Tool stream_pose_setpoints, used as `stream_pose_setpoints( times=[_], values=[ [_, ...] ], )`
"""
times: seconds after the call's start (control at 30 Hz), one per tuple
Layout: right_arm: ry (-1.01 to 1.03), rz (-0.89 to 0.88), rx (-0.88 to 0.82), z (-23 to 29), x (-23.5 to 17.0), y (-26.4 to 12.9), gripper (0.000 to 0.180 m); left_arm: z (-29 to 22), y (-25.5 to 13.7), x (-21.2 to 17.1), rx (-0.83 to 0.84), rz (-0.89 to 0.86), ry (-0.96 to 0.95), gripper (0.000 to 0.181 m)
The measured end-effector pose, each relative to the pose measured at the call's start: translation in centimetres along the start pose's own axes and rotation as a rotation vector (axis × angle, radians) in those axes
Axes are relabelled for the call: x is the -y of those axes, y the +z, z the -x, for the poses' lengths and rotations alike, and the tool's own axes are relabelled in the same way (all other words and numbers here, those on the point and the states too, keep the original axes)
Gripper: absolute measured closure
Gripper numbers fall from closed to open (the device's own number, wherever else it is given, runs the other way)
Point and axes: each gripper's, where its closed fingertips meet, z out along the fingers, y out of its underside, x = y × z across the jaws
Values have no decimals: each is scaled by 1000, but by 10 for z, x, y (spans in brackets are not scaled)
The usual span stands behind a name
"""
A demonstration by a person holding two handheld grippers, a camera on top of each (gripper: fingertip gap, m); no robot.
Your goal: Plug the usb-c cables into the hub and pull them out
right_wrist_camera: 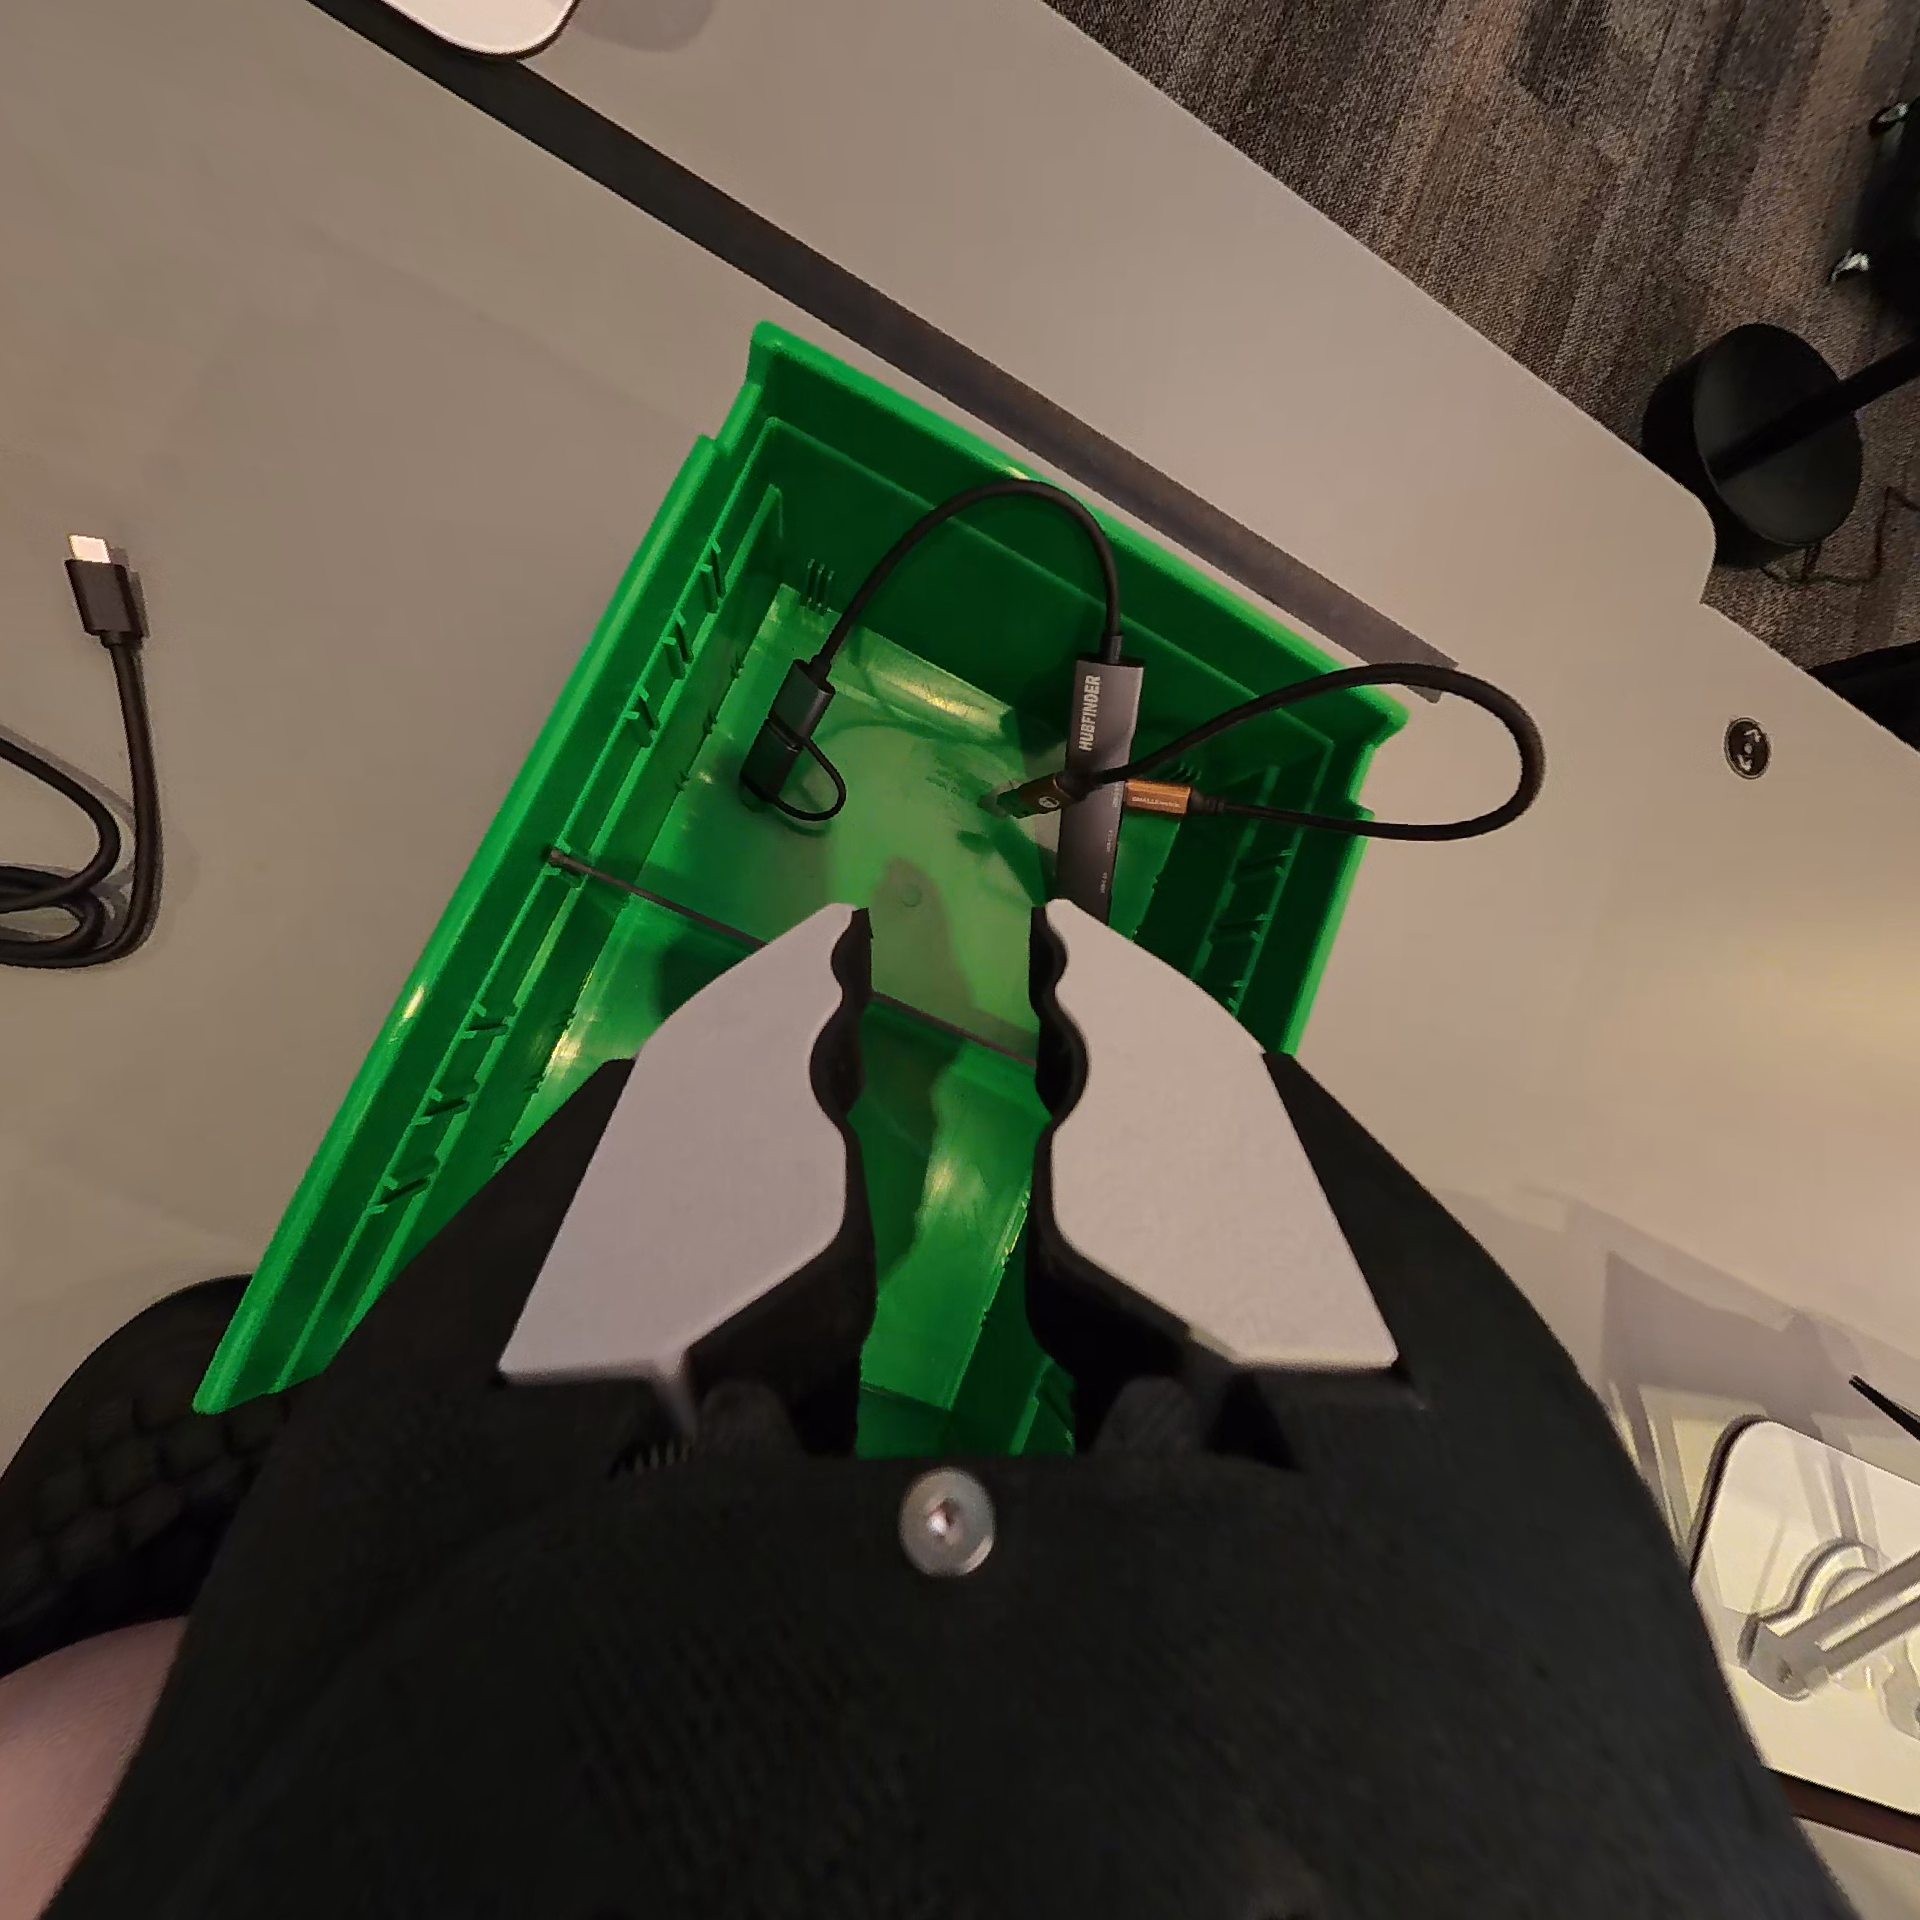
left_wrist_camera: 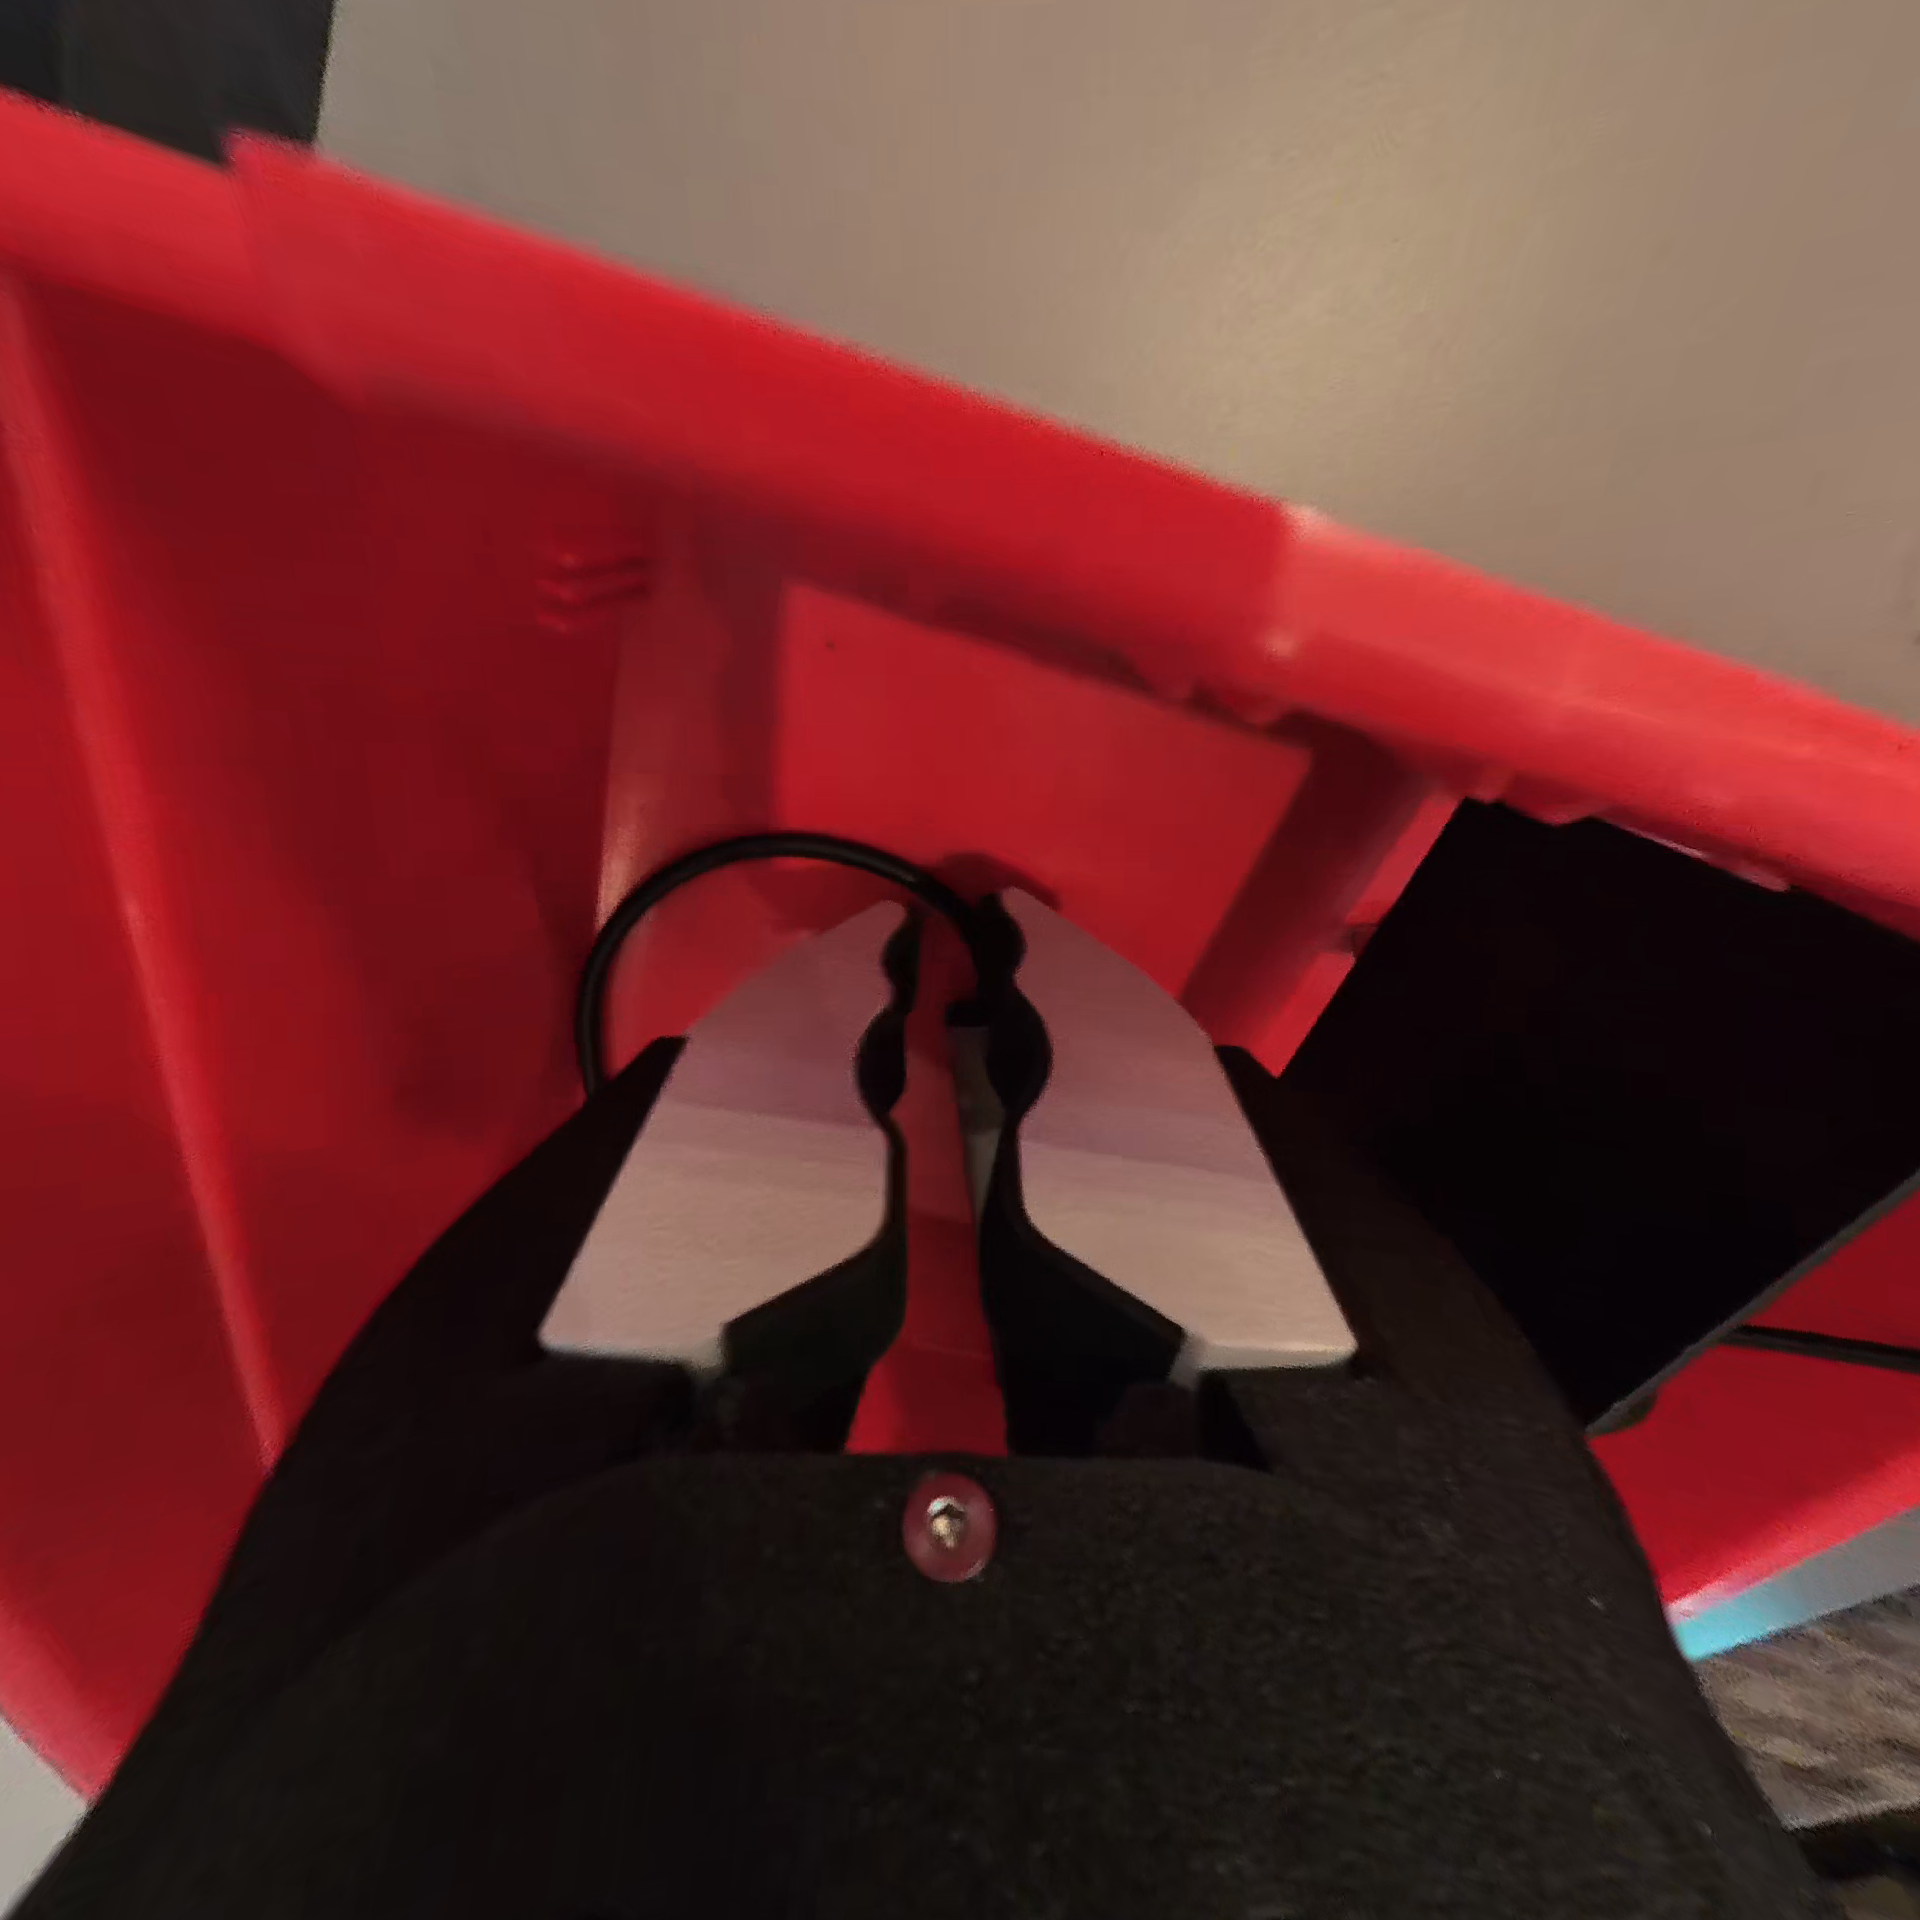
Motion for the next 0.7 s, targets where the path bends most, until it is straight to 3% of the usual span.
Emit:
stream_pose_setpoints(
  times=[0.03,0.33,0.7],
  values=[
    [-1,0,-1,0,0,0,150,-1,0,0,-7,-1,0,175],
    [-3,-5,1,0,0,-1,150,-2,-6,0,-17,-6,-10,176],
    [-4,-8,-2,-1,0,-1,152,5,-48,-2,13,-182,-59,176]
  ],
)
